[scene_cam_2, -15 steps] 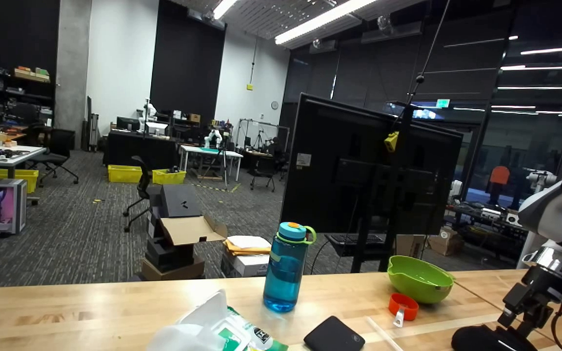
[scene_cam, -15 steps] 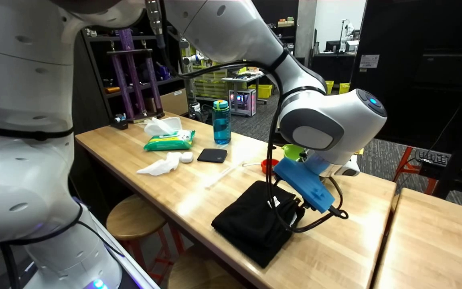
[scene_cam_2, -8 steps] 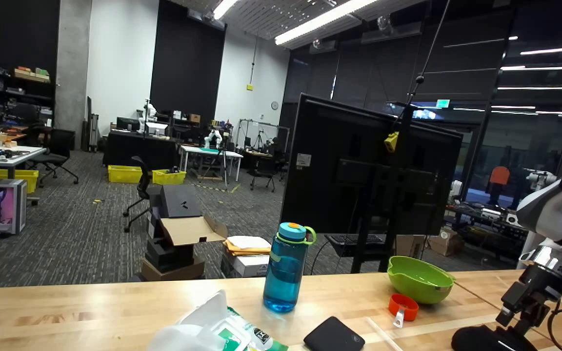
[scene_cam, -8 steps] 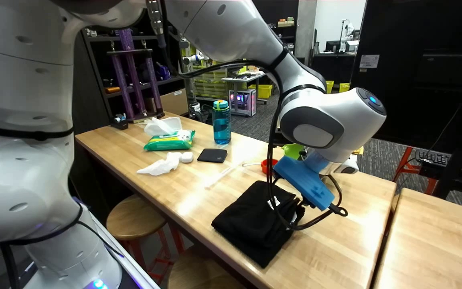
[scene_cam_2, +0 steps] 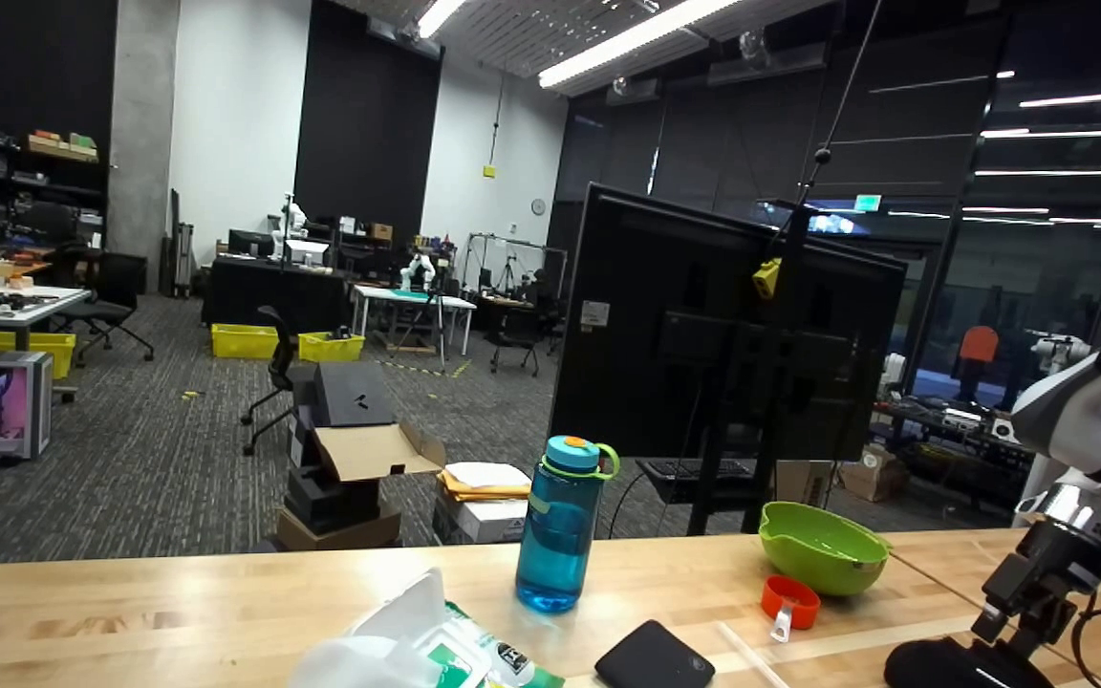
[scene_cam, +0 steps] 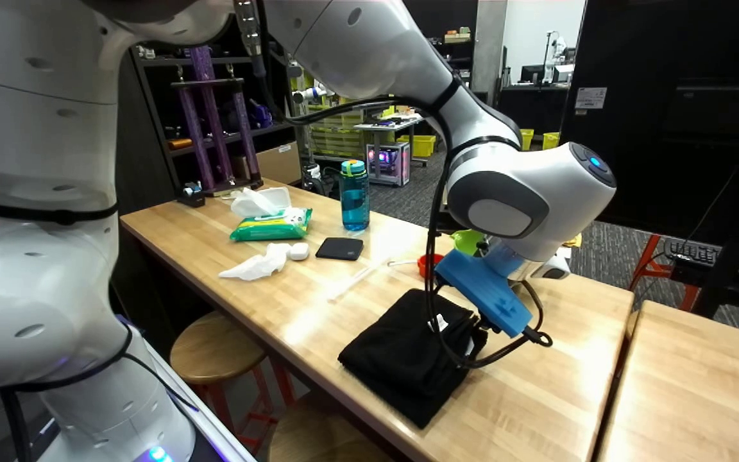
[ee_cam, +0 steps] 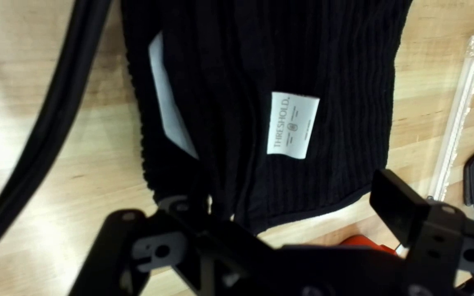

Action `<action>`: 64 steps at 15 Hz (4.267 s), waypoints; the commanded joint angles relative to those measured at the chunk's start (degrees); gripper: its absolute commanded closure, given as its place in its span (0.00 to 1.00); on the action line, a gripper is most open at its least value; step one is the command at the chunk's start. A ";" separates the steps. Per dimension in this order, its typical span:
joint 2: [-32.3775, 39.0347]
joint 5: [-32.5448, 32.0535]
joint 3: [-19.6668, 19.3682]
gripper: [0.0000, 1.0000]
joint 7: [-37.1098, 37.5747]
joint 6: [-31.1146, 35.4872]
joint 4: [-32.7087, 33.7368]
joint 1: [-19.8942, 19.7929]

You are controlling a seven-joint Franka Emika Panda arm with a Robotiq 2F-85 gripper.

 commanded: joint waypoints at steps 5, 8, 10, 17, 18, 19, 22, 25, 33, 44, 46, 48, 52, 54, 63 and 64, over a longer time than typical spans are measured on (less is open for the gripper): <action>-0.40 0.95 0.65 0.48 -1.09 -0.82 -0.55 -0.94; -0.32 0.82 0.59 0.38 -1.09 -0.77 -0.54 -1.03; -0.34 0.70 0.55 0.20 -1.07 -0.71 -0.61 -1.05; -0.60 -0.56 0.28 0.07 -0.65 1.30 -1.59 -0.44; -0.71 -0.79 0.26 0.02 -0.61 1.79 -1.80 -0.33; -0.74 -0.84 0.30 0.00 -0.61 1.85 -1.85 -0.36; -0.87 -1.11 0.34 0.02 -0.49 2.82 -2.34 -0.30; -1.09 -1.37 0.34 0.18 -0.42 3.28 -2.79 -0.26; -1.48 -1.42 0.32 0.73 -0.37 4.04 -3.50 -0.33; -4.67 -1.37 -0.01 0.99 -0.32 3.21 -5.17 -0.37; -6.21 -1.68 -0.26 0.99 -0.17 2.87 -6.02 -0.13; -8.00 -2.75 -0.71 0.99 0.82 3.01 -7.26 0.38; -11.98 -5.97 -1.46 0.99 3.94 4.64 -10.42 1.57; -13.85 -7.81 -1.68 0.99 5.84 6.10 -11.95 2.23; -17.28 -12.89 -0.88 0.99 14.09 15.17 -16.50 6.24; -17.58 -13.09 -0.68 0.99 15.04 15.59 -16.90 6.81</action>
